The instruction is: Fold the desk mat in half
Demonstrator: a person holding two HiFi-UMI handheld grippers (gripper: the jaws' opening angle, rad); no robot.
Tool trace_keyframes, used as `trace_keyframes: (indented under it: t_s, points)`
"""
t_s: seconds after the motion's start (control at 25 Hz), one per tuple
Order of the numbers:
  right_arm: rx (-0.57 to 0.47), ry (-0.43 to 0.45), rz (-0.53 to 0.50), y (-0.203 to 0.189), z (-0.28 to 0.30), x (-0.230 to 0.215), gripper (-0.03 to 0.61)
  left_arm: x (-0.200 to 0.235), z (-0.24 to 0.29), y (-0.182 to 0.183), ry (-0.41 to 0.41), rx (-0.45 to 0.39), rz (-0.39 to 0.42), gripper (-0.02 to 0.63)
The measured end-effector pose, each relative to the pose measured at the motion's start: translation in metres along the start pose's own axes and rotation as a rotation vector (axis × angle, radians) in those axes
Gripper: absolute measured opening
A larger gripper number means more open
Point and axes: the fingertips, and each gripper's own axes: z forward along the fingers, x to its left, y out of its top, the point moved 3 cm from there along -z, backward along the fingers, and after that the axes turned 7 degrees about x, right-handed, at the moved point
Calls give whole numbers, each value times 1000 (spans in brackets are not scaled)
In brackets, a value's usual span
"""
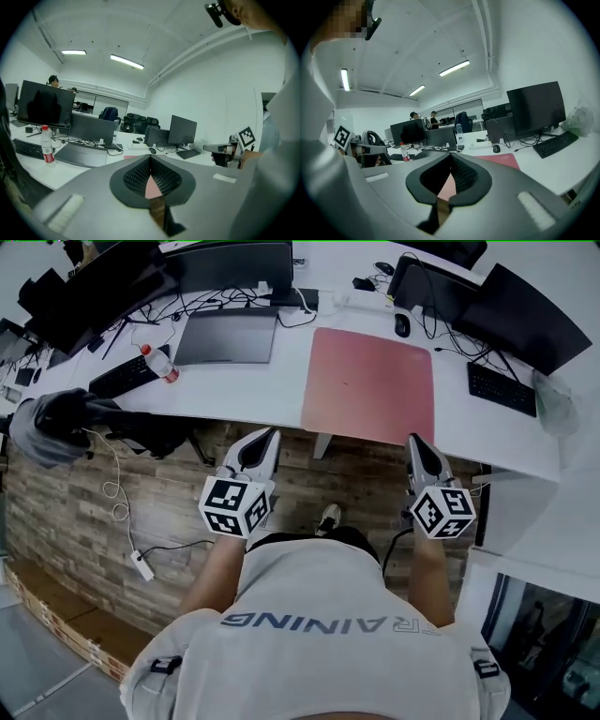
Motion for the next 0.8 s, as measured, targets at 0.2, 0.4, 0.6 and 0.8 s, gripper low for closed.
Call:
trace_keyframes:
  t_s: [0.2, 0.4, 0.6, 0.8]
  points:
    - [55, 79, 0, 0, 38, -29, 17, -5, 21, 0, 78, 14, -21, -2]
    - [89, 154, -24, -3, 71, -13, 17, 12, 20, -9, 122, 25, -51, -2]
    - [182, 156, -48, -16, 105, 7, 17, 38, 22, -9, 119, 29, -86, -2]
    - [316, 178, -116, -38, 141, 37, 57, 65, 20, -10, 116, 38, -105, -2]
